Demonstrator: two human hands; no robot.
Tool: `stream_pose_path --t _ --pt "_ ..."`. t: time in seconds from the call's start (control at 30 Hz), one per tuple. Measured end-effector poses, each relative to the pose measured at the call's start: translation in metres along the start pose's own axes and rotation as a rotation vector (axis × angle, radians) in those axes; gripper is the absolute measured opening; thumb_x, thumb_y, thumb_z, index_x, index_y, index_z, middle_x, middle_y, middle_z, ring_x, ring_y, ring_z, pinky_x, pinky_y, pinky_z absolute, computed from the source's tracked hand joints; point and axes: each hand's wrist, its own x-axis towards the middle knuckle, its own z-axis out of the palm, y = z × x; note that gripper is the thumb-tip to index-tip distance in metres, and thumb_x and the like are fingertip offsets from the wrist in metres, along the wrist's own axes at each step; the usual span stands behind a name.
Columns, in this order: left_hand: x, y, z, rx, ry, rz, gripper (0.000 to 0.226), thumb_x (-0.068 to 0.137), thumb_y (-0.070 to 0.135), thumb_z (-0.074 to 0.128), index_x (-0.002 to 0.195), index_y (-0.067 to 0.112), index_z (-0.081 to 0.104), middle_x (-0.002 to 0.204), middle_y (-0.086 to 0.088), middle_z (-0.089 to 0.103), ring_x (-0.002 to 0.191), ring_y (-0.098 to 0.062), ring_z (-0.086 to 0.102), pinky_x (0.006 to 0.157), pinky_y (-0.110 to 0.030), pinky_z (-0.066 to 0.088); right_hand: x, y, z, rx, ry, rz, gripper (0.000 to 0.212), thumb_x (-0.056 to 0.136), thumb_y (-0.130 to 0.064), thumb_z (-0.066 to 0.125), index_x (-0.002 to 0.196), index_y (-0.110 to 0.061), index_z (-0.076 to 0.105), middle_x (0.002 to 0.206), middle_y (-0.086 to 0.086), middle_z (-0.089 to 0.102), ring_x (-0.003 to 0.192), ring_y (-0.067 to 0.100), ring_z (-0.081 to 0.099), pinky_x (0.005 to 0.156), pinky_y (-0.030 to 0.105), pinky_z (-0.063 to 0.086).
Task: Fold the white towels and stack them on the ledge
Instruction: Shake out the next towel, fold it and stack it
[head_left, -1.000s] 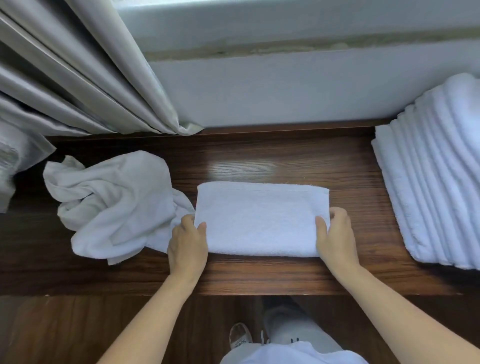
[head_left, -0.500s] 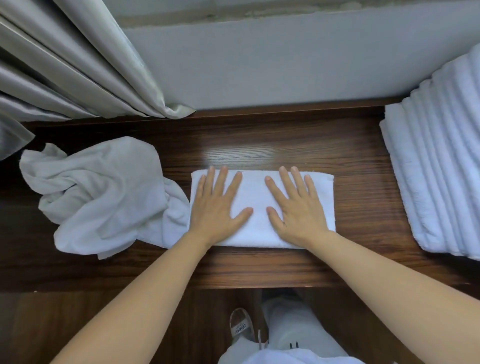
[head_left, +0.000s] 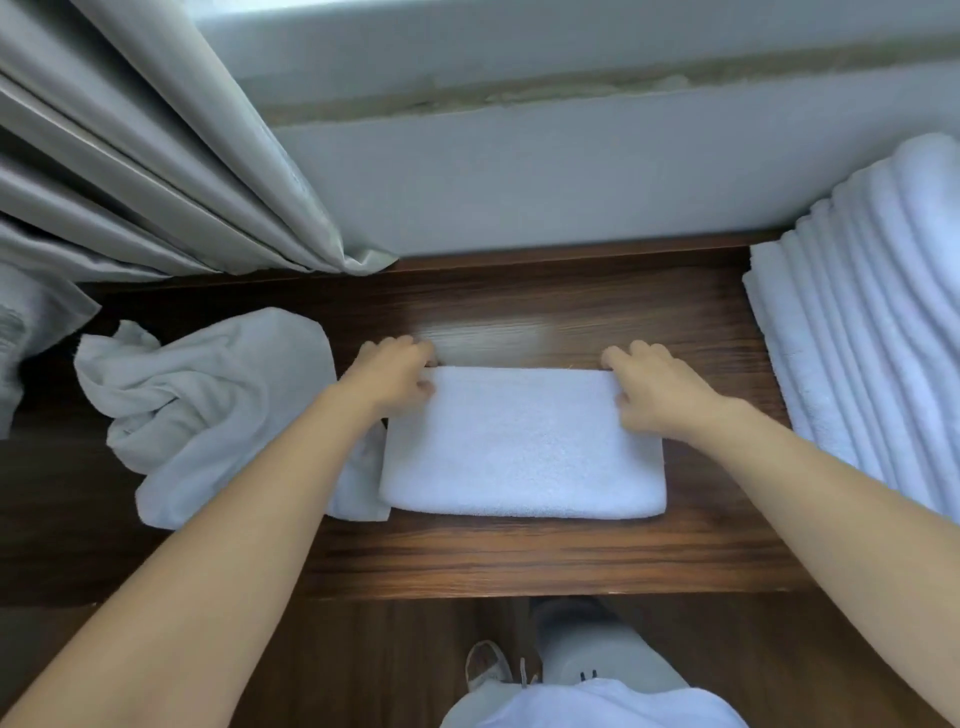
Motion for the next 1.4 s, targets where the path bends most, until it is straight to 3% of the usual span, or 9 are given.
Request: stream_pose_path --t 0.1,0.2,0.4,0.53,0.67,0.87,1.03,1.27,1.4 --pt "0.013 -0.001 -0.020 -0.021 -0.229 -0.022 0.037 0.087 0.037 0.071 0.118 0.021 0.060 0.112 0.000 0.059 0.099 -0.023 0.058 0.075 -0.031 0.043 0.012 0.005 -0.022 0.063 -0.236 0.025 0.038 0.087 -0.018 0.063 0.119 -0.016 0.044 0.111 0.008 0.056 0.093 0.021 0.054 0.074 0.039 0.051" --pt "0.017 0.002 -0.023 0.034 -0.273 0.021 0.035 0.083 0.036 0.075 0.108 0.017 0.061 0.107 -0.001 0.059 0.085 -0.019 0.058 0.059 -0.028 0.042 0.019 0.005 -0.032 0.065 -0.362 0.037 0.039 0.083 -0.025 0.074 0.113 -0.013 0.053 0.108 0.005 0.062 0.093 0.021 0.063 0.077 0.039 0.055" --pt "-0.004 0.000 -0.032 -0.031 -0.349 0.038 0.036 0.081 0.036 0.076 0.108 0.023 0.056 0.100 0.004 0.060 0.083 -0.014 0.058 0.060 -0.028 0.043 -0.004 0.003 -0.053 0.100 -0.421 -0.008 0.030 0.079 -0.034 0.078 0.100 -0.013 0.074 0.104 0.008 0.072 0.086 0.021 0.068 0.065 0.032 0.049" --pt "-0.028 -0.008 -0.050 -0.027 -0.305 0.152 0.023 0.082 0.036 0.077 0.079 0.022 0.060 0.084 0.004 0.060 0.071 -0.014 0.054 0.058 -0.029 0.041 -0.046 0.000 -0.067 0.117 -0.298 -0.056 0.015 0.083 -0.037 0.076 0.085 -0.023 0.071 0.090 -0.002 0.069 0.082 0.017 0.066 0.066 0.032 0.049" --pt "-0.060 -0.009 -0.081 -0.025 -0.151 0.276 0.030 0.081 0.034 0.079 0.082 0.011 0.059 0.068 0.006 0.055 0.059 -0.011 0.047 0.053 -0.025 0.037 -0.096 -0.002 -0.071 0.191 -0.137 -0.046 0.027 0.084 -0.034 0.079 0.069 -0.025 0.059 0.071 -0.010 0.058 0.064 0.009 0.054 0.059 0.027 0.039" --pt "-0.090 -0.003 -0.136 0.079 0.026 0.411 0.011 0.084 0.030 0.074 0.085 0.027 0.063 0.074 0.008 0.061 0.070 -0.013 0.057 0.064 -0.030 0.046 -0.156 -0.010 -0.097 0.212 0.166 0.044 0.036 0.086 -0.029 0.080 0.066 -0.018 0.053 0.060 -0.007 0.047 0.054 0.010 0.041 0.055 0.027 0.033" --pt "-0.093 0.017 -0.192 0.168 0.183 0.491 0.036 0.086 0.036 0.068 0.067 0.015 0.046 0.065 0.000 0.051 0.060 -0.020 0.046 0.057 -0.035 0.037 -0.207 -0.011 -0.136 0.184 0.312 0.146 0.036 0.087 -0.031 0.079 0.065 -0.014 0.057 0.060 0.001 0.051 0.059 0.017 0.045 0.056 0.033 0.034" --pt "-0.086 0.080 -0.242 -0.378 0.141 0.680 0.030 0.080 0.036 0.066 0.083 0.009 0.052 0.070 0.006 0.047 0.062 -0.012 0.046 0.061 -0.030 0.039 -0.286 0.030 -0.138 0.410 0.562 0.348 0.033 0.084 -0.035 0.075 0.067 -0.013 0.058 0.072 0.012 0.060 0.065 0.019 0.050 0.061 0.035 0.038" --pt "-0.063 0.131 -0.234 -0.730 0.109 0.777 0.025 0.082 0.029 0.070 0.101 0.012 0.066 0.091 0.004 0.068 0.090 -0.015 0.066 0.084 -0.036 0.052 -0.322 0.040 -0.119 0.599 0.777 0.456 0.029 0.087 -0.023 0.069 0.070 -0.008 0.051 0.065 0.002 0.052 0.062 0.016 0.045 0.061 0.032 0.034"
